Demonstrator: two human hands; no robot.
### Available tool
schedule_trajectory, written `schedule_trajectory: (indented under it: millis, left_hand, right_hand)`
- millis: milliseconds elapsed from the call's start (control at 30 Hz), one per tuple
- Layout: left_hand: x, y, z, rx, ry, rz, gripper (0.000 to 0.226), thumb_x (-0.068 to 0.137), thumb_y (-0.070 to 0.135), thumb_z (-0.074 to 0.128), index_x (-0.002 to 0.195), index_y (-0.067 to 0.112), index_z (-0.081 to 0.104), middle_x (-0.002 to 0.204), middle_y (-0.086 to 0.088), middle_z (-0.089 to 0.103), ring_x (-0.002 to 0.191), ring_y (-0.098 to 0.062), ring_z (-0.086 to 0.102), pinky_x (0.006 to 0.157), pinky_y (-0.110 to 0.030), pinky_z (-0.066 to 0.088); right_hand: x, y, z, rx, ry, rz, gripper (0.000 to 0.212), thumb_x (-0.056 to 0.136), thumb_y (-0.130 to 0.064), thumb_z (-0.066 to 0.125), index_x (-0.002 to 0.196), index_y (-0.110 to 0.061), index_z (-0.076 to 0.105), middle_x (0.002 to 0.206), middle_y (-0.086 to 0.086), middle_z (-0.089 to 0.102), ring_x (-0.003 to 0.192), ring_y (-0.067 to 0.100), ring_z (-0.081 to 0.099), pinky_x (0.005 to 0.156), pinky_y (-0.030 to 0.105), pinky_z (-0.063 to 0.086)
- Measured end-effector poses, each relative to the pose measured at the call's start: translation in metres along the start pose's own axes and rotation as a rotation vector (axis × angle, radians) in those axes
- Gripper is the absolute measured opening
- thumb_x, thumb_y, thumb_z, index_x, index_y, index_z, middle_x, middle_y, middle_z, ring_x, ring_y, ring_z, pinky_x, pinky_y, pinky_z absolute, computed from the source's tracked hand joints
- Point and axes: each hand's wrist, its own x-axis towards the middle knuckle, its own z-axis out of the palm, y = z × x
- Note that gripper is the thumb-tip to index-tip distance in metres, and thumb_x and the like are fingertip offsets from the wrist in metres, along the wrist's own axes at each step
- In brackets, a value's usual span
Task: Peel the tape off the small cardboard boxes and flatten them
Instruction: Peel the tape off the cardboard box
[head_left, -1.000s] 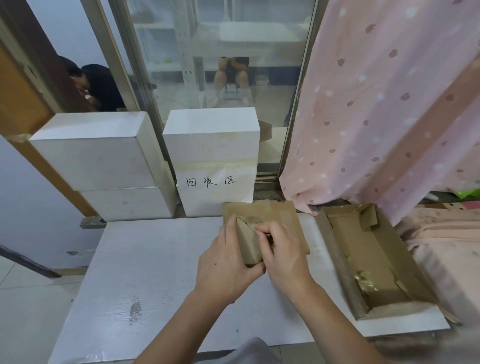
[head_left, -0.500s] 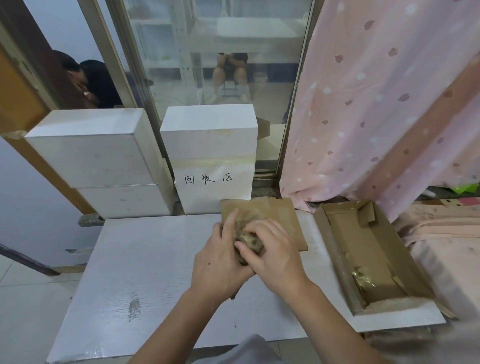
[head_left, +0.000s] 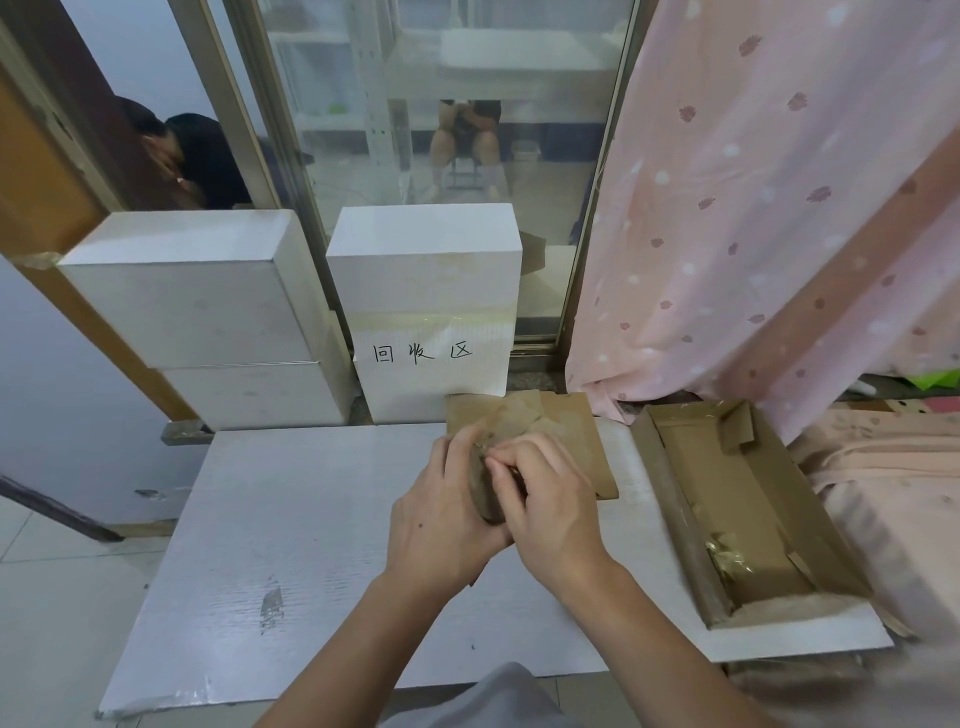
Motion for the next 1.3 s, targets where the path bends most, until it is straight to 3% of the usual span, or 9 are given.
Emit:
schedule_trajectory:
  millis: [367,667,733,800,900,1000,1167,1300]
  left_hand:
    - [0.0,0.002,0.0,0.0,-0.009,-0.036,0.075,0.08,0.058,0.064,0.139,0.048,0.02,0.139,0.021,0.043,0.094,-0.011,0.066,0.075,-0.032,0.051]
    - [0.003,-0.003,0.0,-0.026,-0.051,-0.005,0.081,0.073,0.062,0.066,0.14,0.05,0.023,0.139,0.024,0.044,0.099,-0.01,0.065,0.079,-0.033,0.052]
    - [0.005,-0.007,-0.001,-0.079,-0.056,-0.002,0.084,0.069,0.063,0.07,0.139,0.05,0.025,0.137,0.025,0.045,0.103,-0.007,0.063,0.081,-0.033,0.053]
    - [0.007,-0.012,-0.002,-0.12,-0.043,-0.004,0.086,0.068,0.061,0.076,0.138,0.05,0.028,0.133,0.026,0.046,0.105,-0.002,0.06,0.081,-0.029,0.049]
    - [0.01,-0.017,-0.004,-0.143,-0.03,-0.017,0.089,0.069,0.061,0.083,0.138,0.051,0.029,0.13,0.029,0.041,0.106,0.002,0.054,0.081,-0.028,0.049]
    - [0.013,-0.019,-0.004,-0.115,-0.03,0.002,0.088,0.07,0.061,0.08,0.139,0.049,0.026,0.127,0.029,0.037,0.105,0.0,0.054,0.078,-0.028,0.049]
    - [0.013,-0.017,-0.002,-0.057,0.005,-0.026,0.088,0.072,0.07,0.072,0.142,0.047,0.023,0.137,0.026,0.04,0.112,-0.004,0.055,0.082,-0.032,0.049]
    - [0.014,-0.02,0.0,-0.014,0.002,-0.045,0.088,0.071,0.072,0.068,0.144,0.045,0.026,0.138,0.025,0.042,0.114,-0.006,0.057,0.084,-0.034,0.052]
  right_hand:
    - [-0.001,-0.004,0.004,-0.068,0.077,0.02,0.019,0.101,-0.024,0.053,0.089,-0.016,0.066,0.093,-0.009,0.068,0.085,0.012,0.061,0.073,0.032,0.05]
    - [0.003,-0.004,0.002,-0.034,0.033,0.107,0.023,0.101,-0.033,0.05,0.088,-0.018,0.062,0.084,-0.01,0.063,0.081,0.012,0.055,0.071,0.033,0.047]
    - [0.007,-0.003,-0.002,0.019,-0.052,0.074,0.02,0.1,-0.034,0.055,0.094,-0.019,0.068,0.09,-0.013,0.064,0.087,0.01,0.055,0.077,0.031,0.047]
    - [0.012,0.0,-0.009,0.13,-0.175,0.12,0.022,0.096,-0.037,0.065,0.113,-0.025,0.071,0.101,-0.019,0.066,0.098,0.003,0.055,0.085,0.022,0.046]
    - [0.016,0.006,-0.018,0.323,-0.236,0.253,0.043,0.088,-0.028,0.079,0.13,-0.028,0.067,0.119,-0.019,0.064,0.109,0.003,0.058,0.093,0.011,0.043]
    - [0.017,0.01,-0.016,0.277,-0.224,0.176,0.028,0.085,-0.02,0.081,0.113,-0.02,0.076,0.124,-0.016,0.065,0.113,0.0,0.058,0.095,0.01,0.042]
    - [0.018,0.01,-0.003,0.236,-0.141,0.121,0.005,0.085,-0.017,0.076,0.09,-0.017,0.078,0.099,-0.014,0.071,0.099,0.004,0.064,0.087,0.026,0.052]
    - [0.018,0.003,-0.003,0.162,-0.217,0.137,0.013,0.092,-0.026,0.062,0.088,-0.019,0.073,0.094,-0.013,0.07,0.094,0.006,0.062,0.084,0.032,0.052]
